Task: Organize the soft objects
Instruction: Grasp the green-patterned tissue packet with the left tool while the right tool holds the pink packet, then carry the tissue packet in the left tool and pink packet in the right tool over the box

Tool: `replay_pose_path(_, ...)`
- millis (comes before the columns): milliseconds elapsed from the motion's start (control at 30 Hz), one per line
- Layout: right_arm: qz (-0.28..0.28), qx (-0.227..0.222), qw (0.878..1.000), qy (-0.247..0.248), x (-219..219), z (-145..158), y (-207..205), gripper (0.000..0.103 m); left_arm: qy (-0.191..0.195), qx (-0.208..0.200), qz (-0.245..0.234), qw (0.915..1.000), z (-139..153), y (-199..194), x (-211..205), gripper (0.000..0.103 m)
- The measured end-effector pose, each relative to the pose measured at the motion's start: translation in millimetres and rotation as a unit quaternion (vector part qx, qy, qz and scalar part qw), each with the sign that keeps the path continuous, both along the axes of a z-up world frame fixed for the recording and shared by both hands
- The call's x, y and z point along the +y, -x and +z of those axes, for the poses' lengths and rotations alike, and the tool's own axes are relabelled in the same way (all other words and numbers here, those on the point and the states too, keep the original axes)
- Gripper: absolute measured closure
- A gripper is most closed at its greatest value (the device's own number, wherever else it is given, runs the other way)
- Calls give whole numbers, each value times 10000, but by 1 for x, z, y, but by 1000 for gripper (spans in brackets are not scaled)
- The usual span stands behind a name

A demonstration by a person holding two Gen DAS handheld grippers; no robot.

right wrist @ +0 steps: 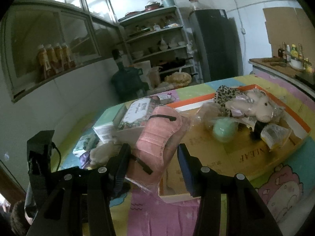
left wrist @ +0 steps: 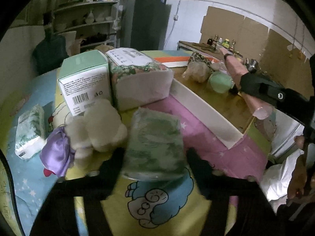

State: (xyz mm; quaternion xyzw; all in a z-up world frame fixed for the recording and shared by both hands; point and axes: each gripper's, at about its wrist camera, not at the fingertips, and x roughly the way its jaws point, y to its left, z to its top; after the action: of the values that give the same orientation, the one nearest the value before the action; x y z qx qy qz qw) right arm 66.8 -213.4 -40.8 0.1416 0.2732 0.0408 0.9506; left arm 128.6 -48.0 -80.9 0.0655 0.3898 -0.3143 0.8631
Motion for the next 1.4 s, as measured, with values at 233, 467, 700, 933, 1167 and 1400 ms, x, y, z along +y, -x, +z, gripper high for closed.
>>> replay_pose_path(233, 33, -2, 10000, -43, -2, -1, 0, 53, 393, 44, 174, 9991, 2, 2, 10, 55)
replay_pose_path(467, 105, -115, 9999, -74, -6, 2, 3, 53, 770, -191, 286, 9964, 24, 20, 13, 55)
replay_pose_path(700, 105, -272, 9996, -60, -13, 13, 6, 53, 1027, -494, 425, 9926, 54, 27, 10, 55)
replay_pose_path(933, 16, -423, 9991, -28, -26, 24, 6, 53, 1131, -693, 515, 9898, 75, 25, -10, 55)
replay_pose_path(1167, -127, -532, 9985, 2, -49, 33, 5, 53, 1290, -724, 532, 9876, 85, 16, -32, 55)
replay_pose_path(1400, -335, -603, 9976, -4, -82, 40, 2, 53, 1355, -710, 523, 9868, 91, 4, -59, 55)
